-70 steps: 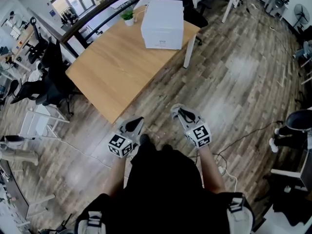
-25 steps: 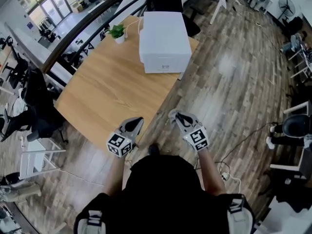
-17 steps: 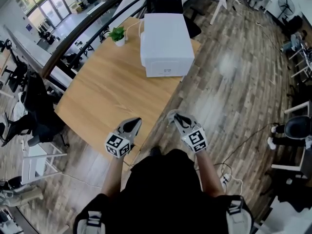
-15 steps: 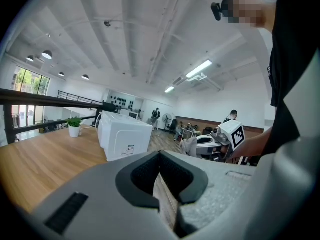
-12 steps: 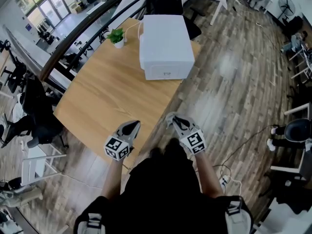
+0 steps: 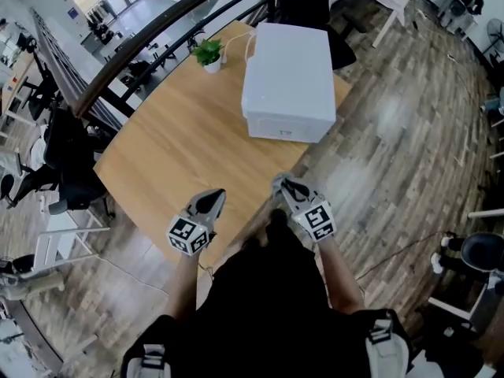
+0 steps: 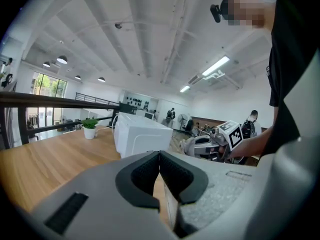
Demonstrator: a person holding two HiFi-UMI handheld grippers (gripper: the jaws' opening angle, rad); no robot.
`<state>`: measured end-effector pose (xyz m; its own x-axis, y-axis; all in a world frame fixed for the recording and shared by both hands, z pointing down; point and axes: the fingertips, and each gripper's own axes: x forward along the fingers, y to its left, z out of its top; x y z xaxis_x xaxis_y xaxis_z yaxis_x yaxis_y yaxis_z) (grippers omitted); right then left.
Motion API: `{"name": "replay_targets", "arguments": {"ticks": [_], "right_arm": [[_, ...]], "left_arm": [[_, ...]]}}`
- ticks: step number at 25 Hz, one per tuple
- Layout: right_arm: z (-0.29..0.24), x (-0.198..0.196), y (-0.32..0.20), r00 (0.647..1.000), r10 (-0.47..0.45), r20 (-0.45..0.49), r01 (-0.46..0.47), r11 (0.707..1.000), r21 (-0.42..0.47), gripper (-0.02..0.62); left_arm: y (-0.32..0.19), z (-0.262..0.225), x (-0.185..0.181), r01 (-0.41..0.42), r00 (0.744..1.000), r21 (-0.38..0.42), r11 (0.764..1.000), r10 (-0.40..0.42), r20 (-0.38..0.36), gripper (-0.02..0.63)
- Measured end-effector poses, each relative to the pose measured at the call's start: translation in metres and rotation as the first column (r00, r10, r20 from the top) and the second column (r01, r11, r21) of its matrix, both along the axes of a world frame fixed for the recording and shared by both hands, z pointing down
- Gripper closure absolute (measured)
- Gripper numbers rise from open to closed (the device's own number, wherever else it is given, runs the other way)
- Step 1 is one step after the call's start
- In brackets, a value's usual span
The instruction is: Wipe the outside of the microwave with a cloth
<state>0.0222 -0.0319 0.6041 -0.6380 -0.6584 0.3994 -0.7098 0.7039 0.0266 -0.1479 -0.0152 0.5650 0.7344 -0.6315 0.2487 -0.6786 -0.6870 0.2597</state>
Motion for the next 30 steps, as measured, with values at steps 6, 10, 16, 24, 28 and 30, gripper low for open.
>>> {"name": "replay_targets", "arguments": {"ticks": [6,10,16,24,28,30], "right_arm": [[-0.001,0.005,-0.046,0.995,-0.102,-0.003,0.102,0.995,0.005,0.563],[0.000,0.006,-0.070,0.990,-0.143,0.002,0.143,0.990,0.004,0.563],[0.002,0.002,-0.100,0.980,-0.197,0.009,0.197,0.980,-0.016,0.563],[-0.002,0.001,-0.129,0.967,-0.254,0.007,0.254,0.967,0.022,0.563],[-0.005,-0.003,-0.137,0.964,-0.265,0.003,0.265,0.963,0.046,0.563],[-0.008,-0.008,-0.141,0.962,-0.275,-0.006,0.274,0.959,0.069,0.563]], "left_arm": [[-0.030,-0.001,0.006,0.099,0.995,-0.015,0.995,-0.099,0.006,0.603],[-0.045,0.003,0.016,0.135,0.991,-0.036,0.990,-0.135,0.006,0.603],[-0.070,0.004,0.027,0.186,0.983,-0.028,0.982,-0.186,0.006,0.603],[-0.085,0.002,0.038,0.239,0.971,-0.018,0.971,-0.239,0.003,0.603],[-0.083,0.004,0.045,0.226,0.974,-0.008,0.974,-0.226,0.007,0.603],[-0.081,0.003,0.045,0.218,0.976,-0.007,0.976,-0.218,0.012,0.603]]}}
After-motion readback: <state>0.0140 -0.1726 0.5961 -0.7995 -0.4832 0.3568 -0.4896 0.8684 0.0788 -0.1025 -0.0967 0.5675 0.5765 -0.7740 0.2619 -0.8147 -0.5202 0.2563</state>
